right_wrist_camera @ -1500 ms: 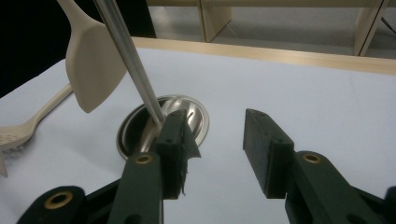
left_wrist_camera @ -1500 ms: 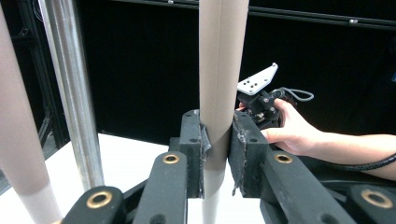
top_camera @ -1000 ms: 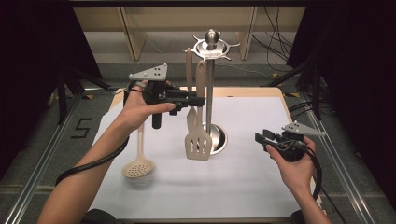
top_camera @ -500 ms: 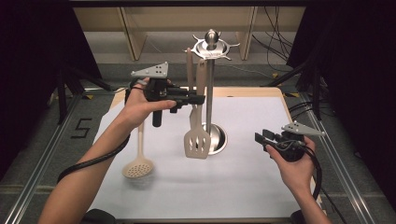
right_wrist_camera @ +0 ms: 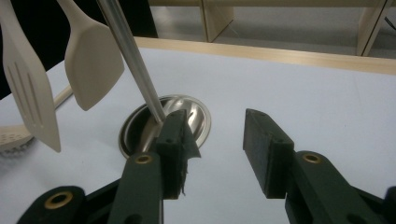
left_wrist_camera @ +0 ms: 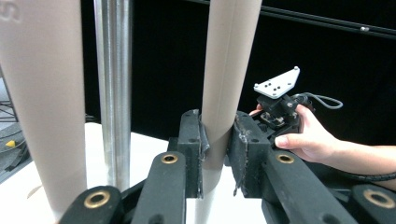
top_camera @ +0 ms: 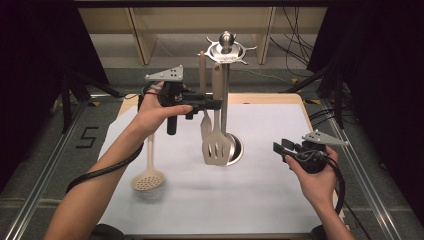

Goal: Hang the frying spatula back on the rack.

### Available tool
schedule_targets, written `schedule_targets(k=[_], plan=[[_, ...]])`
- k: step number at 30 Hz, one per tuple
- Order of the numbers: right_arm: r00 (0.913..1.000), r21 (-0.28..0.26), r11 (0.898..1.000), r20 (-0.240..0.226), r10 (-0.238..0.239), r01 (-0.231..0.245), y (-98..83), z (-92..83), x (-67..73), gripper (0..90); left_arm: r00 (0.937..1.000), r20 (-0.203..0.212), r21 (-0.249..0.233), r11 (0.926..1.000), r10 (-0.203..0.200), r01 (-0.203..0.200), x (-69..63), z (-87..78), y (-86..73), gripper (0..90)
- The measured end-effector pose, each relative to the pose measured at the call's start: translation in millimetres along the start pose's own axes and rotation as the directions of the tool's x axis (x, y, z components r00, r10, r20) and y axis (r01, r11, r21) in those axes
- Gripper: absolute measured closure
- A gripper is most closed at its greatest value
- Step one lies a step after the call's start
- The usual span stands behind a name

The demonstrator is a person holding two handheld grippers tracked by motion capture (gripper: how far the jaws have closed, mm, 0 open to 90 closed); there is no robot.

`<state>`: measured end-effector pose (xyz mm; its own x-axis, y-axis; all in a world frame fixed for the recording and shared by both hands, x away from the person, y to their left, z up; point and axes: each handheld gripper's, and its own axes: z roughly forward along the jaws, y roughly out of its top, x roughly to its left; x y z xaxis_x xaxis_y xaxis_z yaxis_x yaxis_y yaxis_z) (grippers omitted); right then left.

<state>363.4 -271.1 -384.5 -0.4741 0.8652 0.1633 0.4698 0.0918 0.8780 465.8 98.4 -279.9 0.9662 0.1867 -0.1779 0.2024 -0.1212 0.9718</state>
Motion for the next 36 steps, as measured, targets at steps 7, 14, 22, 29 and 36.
schedule_targets(k=[7,14,22,29,36], plan=[[1.0000,-0.005,1.000,-0.001,0.001,-0.001,-0.6,0.5,-0.2,60.8,0.9996,-0.026,-0.006,0.9999,-0.014,0.014,0.7,0.5,-0.8,73.6],[0.9999,0.001,1.000,0.009,-0.010,0.010,-0.9,0.4,-0.4,60.6,0.9938,-0.110,-0.014,0.9999,-0.011,0.010,0.0,-1.6,-2.8,70.1],[0.9994,0.014,0.999,0.004,0.034,-0.034,-1.4,-0.5,2.5,60.5,0.9803,-0.194,-0.043,0.9980,0.036,-0.045,-9.7,-14.3,-5.0,62.5],[1.0000,0.005,1.000,0.006,-0.002,0.002,-0.7,0.0,-0.3,60.5,0.9555,-0.284,-0.077,0.9913,0.081,-0.106,-27.2,-32.0,-5.5,67.1],[0.9987,0.011,0.999,-0.006,0.050,-0.050,-1.8,0.4,4.9,60.5,0.9369,-0.340,-0.093,0.9884,0.082,-0.120,-42.8,-39.3,-5.1,82.4]])
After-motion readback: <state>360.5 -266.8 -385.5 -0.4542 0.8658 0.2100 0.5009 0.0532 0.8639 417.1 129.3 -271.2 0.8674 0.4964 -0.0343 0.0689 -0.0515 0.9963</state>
